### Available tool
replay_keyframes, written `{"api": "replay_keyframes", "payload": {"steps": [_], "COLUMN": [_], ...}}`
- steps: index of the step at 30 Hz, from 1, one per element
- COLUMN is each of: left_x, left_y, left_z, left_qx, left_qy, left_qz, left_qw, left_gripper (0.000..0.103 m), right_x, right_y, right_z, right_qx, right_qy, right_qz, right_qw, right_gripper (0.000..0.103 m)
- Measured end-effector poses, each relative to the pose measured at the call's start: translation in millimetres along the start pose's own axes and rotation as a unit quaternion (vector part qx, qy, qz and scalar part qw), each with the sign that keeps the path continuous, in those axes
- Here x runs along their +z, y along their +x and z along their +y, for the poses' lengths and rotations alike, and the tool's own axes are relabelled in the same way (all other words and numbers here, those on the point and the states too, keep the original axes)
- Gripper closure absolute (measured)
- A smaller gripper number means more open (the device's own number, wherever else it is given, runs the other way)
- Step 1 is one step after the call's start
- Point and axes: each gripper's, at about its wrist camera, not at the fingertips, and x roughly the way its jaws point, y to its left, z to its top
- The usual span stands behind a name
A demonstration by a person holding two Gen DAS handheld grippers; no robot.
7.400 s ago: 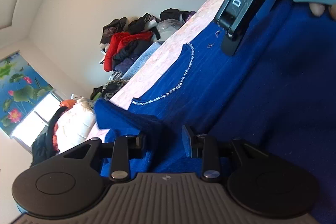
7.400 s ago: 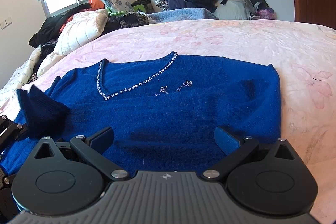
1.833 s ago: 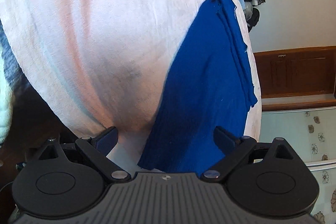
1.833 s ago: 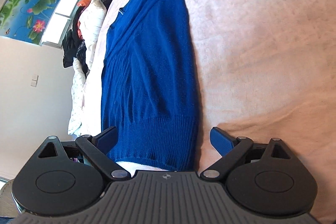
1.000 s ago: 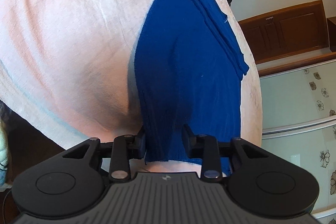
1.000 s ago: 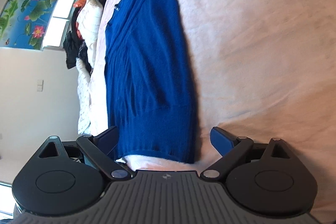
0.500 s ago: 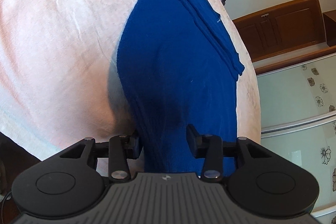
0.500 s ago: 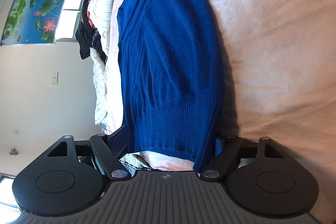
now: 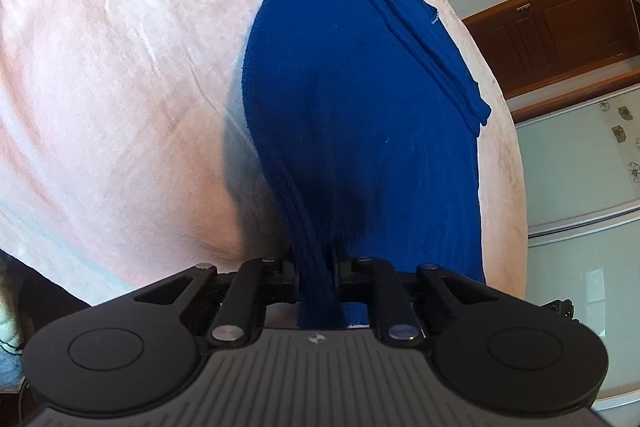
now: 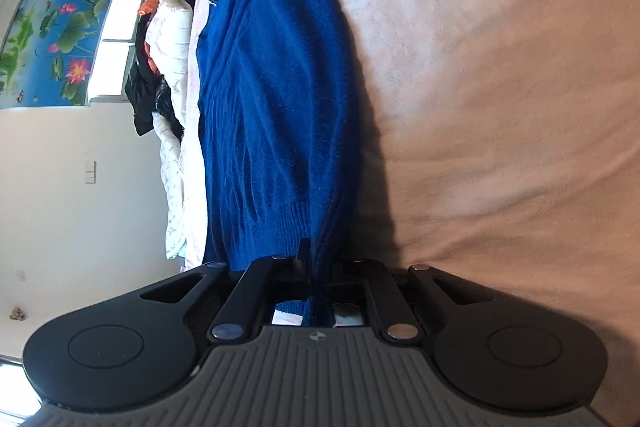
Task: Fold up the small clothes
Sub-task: 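Lift the hem with both grippers and fold it toward the collar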
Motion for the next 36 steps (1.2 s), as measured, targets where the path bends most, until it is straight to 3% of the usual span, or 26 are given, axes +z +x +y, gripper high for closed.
{"api": "replay_keyframes", "payload": {"steps": [10,17,21,25,28,36], "left_x": [35,91,141,203,248,340], "left_y": [-23,-16,-6,10,31,122], "left_z": [-24,-58,-84,-103,-123,-137], "left_qx": [-0.048,-0.075,-0.080,-0.095,-0.077,-0.021], "left_qy": [0.015,0.048,0.070,0.062,0.078,0.060], "left_qz": [-0.039,-0.072,-0.099,-0.122,-0.130,-0.112], "left_qw": [0.9980,0.9935,0.9894,0.9861,0.9854,0.9917], "left_gripper": [0.096,0.097,0.097,0.097,0.097,0.097], "right_x": [23,69,120,192,249,370], "right_y": [-15,-18,-17,-8,10,91], "right_z": [37,80,105,122,128,111], "right_qx": [0.063,0.099,0.118,0.132,0.144,0.085], "right_qy": [-0.034,-0.082,-0.103,-0.103,-0.089,-0.039], "right_qz": [-0.028,-0.054,-0.075,-0.106,-0.119,-0.133], "right_qw": [0.997,0.990,0.985,0.980,0.978,0.987], "right_gripper": [0.092,0.092,0.092,0.092,0.092,0.092]}}
